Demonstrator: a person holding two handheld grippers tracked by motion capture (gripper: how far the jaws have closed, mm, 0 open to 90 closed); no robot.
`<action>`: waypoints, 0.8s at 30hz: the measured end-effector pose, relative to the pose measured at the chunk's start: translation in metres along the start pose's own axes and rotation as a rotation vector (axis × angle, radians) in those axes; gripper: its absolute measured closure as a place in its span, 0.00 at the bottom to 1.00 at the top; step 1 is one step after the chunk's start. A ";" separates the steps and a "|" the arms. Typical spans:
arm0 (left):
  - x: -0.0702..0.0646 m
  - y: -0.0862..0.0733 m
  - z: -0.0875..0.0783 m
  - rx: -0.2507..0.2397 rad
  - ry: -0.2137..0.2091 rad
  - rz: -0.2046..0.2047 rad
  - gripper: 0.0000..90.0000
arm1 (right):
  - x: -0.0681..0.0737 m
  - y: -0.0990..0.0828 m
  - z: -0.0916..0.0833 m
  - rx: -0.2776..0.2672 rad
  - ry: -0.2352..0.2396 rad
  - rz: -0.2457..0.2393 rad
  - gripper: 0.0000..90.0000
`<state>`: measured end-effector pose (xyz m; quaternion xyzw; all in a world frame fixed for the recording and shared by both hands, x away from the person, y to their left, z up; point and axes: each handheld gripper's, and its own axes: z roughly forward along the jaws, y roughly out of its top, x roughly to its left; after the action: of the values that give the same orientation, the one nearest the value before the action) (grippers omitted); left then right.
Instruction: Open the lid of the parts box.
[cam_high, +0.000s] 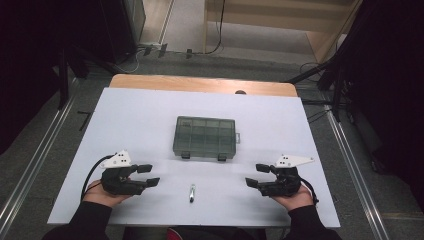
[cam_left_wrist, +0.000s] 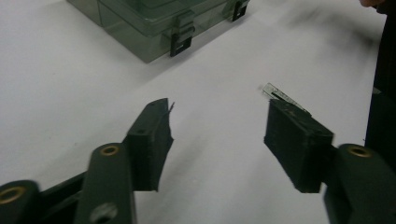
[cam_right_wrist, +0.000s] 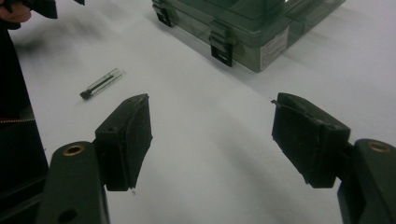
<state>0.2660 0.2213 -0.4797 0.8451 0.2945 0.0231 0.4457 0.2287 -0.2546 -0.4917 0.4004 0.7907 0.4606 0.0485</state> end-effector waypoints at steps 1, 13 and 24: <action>0.000 0.000 0.001 0.003 0.009 -0.006 0.40 | 0.000 0.000 0.000 0.000 0.000 0.000 0.33; -0.003 0.002 0.005 -0.014 0.011 0.024 0.33 | -0.003 -0.001 -0.005 -0.037 0.034 0.005 0.27; 0.005 0.000 0.002 -0.053 0.043 -0.016 0.33 | -0.009 -0.002 -0.004 -0.047 0.034 0.007 0.26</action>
<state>0.2706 0.2223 -0.4827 0.8299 0.3100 0.0454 0.4616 0.2314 -0.2645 -0.4936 0.3939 0.7791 0.4858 0.0428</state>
